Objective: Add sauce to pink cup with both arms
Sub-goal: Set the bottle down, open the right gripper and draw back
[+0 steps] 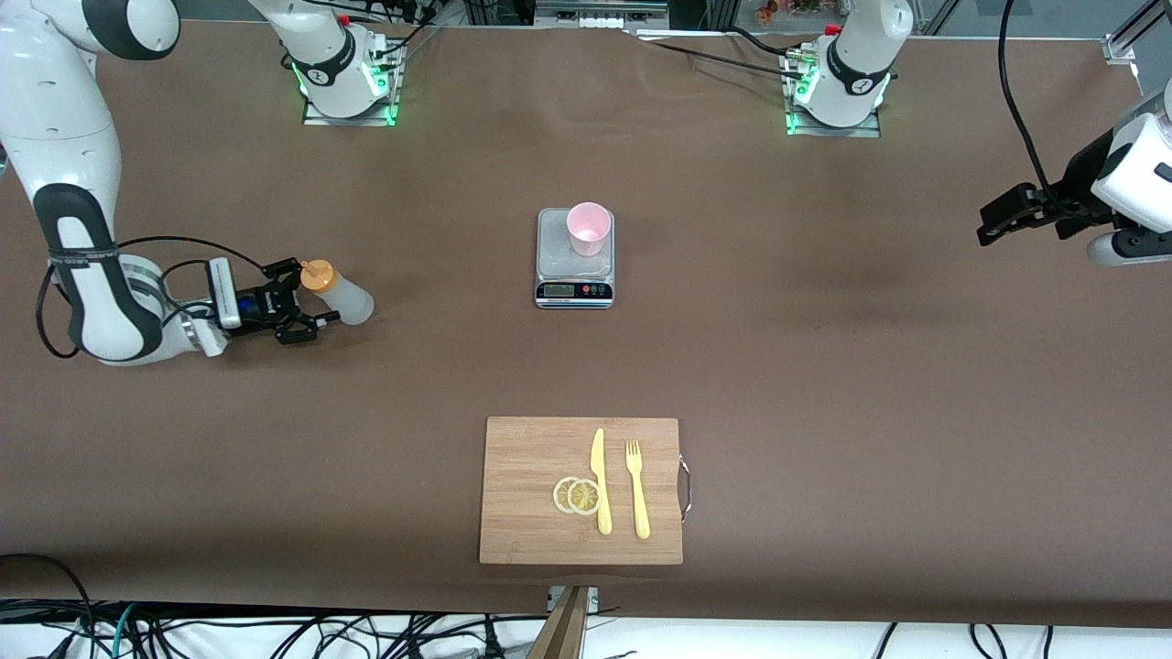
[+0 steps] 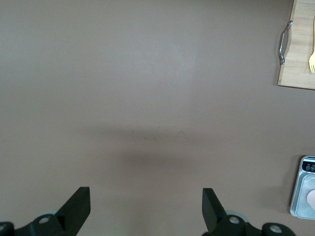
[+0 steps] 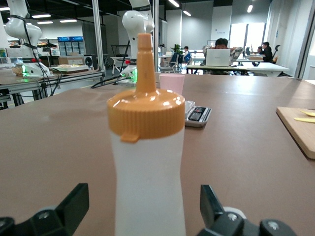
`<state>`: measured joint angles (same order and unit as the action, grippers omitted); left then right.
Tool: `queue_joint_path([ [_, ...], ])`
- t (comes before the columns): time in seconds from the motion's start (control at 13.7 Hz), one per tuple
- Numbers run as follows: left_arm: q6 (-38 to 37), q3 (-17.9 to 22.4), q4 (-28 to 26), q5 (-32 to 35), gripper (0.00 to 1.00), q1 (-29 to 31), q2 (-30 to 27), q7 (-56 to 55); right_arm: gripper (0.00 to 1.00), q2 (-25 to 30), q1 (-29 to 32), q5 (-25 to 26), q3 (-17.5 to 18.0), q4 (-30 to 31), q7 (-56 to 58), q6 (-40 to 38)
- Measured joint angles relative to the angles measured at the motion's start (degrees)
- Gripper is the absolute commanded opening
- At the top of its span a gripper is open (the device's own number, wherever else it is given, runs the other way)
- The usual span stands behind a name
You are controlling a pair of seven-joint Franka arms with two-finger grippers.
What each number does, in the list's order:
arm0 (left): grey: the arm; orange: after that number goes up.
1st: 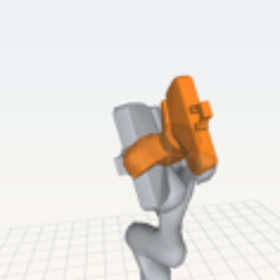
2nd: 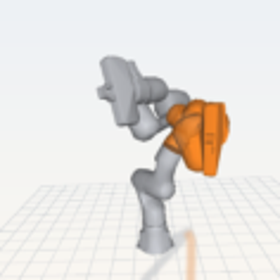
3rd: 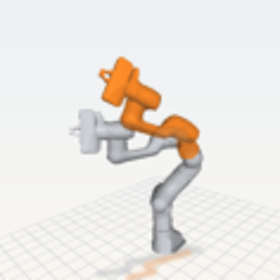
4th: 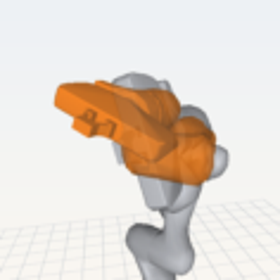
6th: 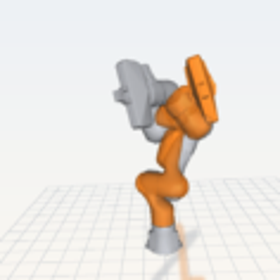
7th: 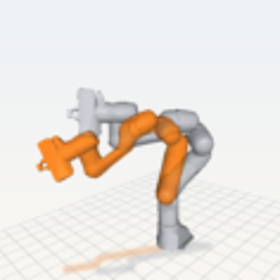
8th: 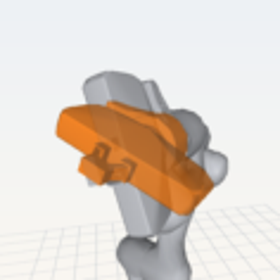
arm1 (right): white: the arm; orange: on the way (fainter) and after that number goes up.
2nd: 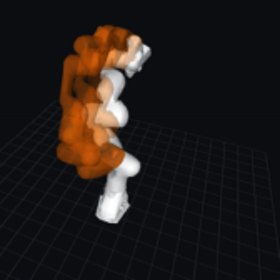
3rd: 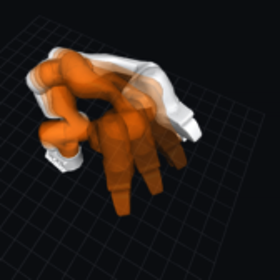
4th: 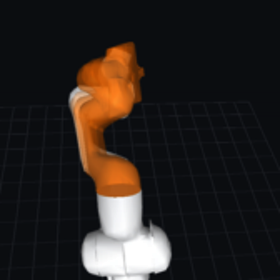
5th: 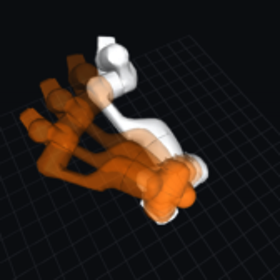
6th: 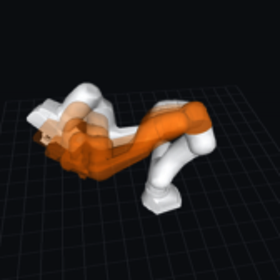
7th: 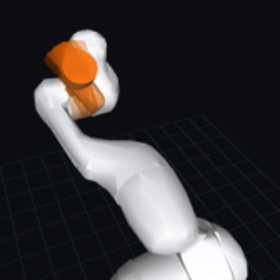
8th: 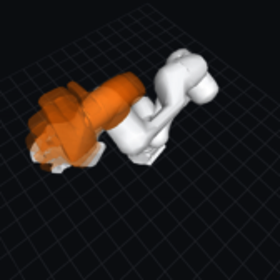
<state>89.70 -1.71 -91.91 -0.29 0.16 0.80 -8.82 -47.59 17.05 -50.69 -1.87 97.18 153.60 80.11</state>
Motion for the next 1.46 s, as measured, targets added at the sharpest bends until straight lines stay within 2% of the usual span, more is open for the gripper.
queue_joint_path([
  [0.29,0.0,0.0,0.0,0.0,1.00,0.0,0.0,0.0,1.00,0.1,0.6,0.2,-3.7,-4.0,0.0,-0.1],
  [0.51,0.0,0.0,0.0,0.0,1.00,0.0,0.0,0.0,1.00,0.4,0.7,0.3,-4.7,-8.7,-3.2,-0.1],
  [0.88,0.0,0.0,0.0,0.0,1.00,0.0,0.0,0.0,1.00,2.3,0.1,0.3,-4.3,-17.6,-20.6,-0.2],
  [1.03,0.0,0.0,0.0,0.0,1.00,0.0,0.0,0.0,1.00,3.5,-1.2,2.2,-4.1,-21.6,-26.7,-0.3],
  [1.46,0.0,0.0,0.0,0.0,1.00,0.0,0.0,0.0,1.00,10.0,-7.8,7.5,-3.9,-24.1,-48.8,3.0],
])
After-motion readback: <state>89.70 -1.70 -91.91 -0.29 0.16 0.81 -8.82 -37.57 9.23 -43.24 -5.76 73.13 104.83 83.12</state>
